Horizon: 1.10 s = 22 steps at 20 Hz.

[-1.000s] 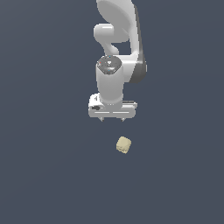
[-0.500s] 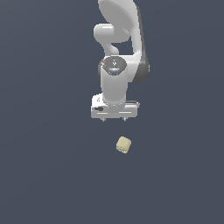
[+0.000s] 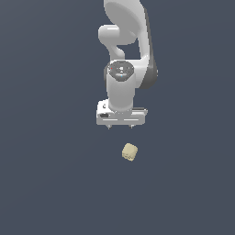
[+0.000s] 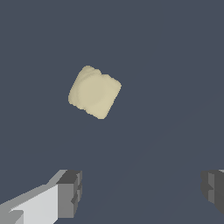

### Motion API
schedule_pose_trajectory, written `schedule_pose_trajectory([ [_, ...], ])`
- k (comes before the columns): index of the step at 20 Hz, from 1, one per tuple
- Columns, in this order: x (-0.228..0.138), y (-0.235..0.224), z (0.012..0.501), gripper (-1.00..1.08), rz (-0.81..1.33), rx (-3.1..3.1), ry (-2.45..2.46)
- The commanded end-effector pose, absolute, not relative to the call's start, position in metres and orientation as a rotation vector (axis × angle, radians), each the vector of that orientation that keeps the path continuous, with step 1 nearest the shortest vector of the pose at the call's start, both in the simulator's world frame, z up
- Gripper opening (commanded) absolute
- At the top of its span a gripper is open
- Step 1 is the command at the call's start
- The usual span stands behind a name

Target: Pick up the object and move it to a goal position.

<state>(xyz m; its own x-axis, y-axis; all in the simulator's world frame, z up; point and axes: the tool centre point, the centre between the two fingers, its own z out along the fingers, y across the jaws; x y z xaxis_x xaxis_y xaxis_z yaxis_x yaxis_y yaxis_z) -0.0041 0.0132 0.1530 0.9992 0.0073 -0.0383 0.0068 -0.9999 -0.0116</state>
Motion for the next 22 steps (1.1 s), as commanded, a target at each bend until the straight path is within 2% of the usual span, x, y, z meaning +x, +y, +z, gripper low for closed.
schedule_pose_trajectory([
  [1,0.000,0.015,0.150,1.00,0.058,-3.130,0.026],
  [22,0.058,0.053,0.101,1.00,0.011,-3.074,0.638],
])
